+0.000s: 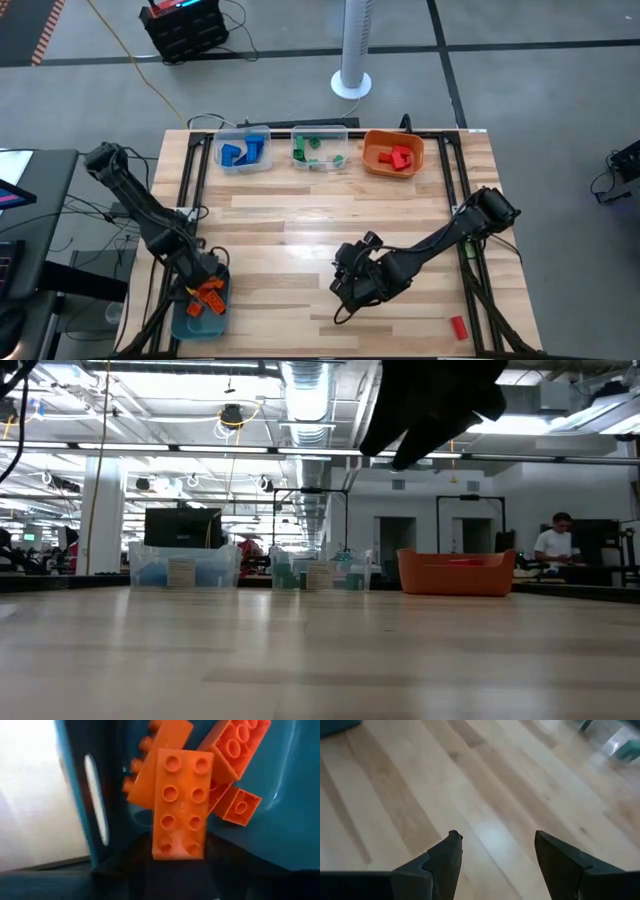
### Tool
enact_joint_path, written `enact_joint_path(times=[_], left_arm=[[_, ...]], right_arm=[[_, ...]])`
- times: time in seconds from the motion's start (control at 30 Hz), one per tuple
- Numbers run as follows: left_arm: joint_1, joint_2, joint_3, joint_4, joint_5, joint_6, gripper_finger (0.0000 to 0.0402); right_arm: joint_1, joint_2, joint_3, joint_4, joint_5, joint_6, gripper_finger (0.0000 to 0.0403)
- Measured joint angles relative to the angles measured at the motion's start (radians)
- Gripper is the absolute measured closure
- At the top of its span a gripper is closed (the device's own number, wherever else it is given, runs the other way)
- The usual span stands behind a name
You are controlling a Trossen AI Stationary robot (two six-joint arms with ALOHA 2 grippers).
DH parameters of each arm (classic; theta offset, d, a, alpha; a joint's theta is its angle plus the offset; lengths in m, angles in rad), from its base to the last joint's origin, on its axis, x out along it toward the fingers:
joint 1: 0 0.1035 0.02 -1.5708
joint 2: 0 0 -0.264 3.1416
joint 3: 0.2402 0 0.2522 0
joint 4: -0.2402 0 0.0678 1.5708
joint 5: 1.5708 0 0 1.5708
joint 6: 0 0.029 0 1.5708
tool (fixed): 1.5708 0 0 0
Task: Sort blocks
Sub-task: Put the orange game piece into the blue bin, then put the red block into the orange bin
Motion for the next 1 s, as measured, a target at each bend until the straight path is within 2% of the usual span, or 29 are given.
enact_joint_path(times=[0.1, 0.23, 0.33, 0.4, 0.57, 0.63, 0.7, 0.8, 0.87, 1.0], left_arm=[[-0.002, 0.001, 0.0, 0.027, 0.001, -0.012, 0.0216], [-0.001, -0.026, 0.018, 0.027, 0.043, -0.034, 0.0202], [-0.002, -0.046, 0.069, 0.026, 0.108, -0.041, 0.02], [-0.002, -0.055, 0.12, 0.031, 0.099, -0.012, 0.0201], [-0.002, -0.059, 0.244, 0.049, -0.108, 0.149, 0.0204], [-0.001, -0.059, 0.276, 0.05, -0.22, 0.208, 0.0205], [-0.001, -0.059, 0.296, 0.053, -0.334, 0.246, 0.0205], [-0.001, -0.058, 0.301, 0.062, -0.454, 0.292, 0.0205], [-0.001, -0.057, 0.301, 0.061, -0.509, 0.324, 0.0205], [0.026, -0.056, 0.301, 0.062, -0.55, 0.357, 0.0205]], right_arm=[[-0.001, 0.0, 0.0, 0.001, -0.072, 0.001, 0.0148], [-0.001, 0.0, 0.0, -0.013, -0.23, 0.023, 0.0148], [-0.001, 0.0, 0.0, -0.123, -0.441, 0.133, 0.0148], [0.005, 0.0, 0.0, -0.233, -0.592, 0.219, 0.0148], [0.051, -0.001, -0.062, -0.391, -0.91, 0.408, 0.0148], [0.079, -0.002, -0.085, -0.398, -1.047, 0.473, 0.0148], [0.114, -0.003, -0.111, -0.367, -1.128, 0.542, 0.0148], [0.168, -0.002, -0.137, -0.339, -1.204, 0.631, 0.0148], [0.204, -0.002, -0.151, -0.332, -1.217, 0.692, 0.0148], [0.271, -0.002, -0.153, -0.324, -1.22, 0.814, 0.0148]])
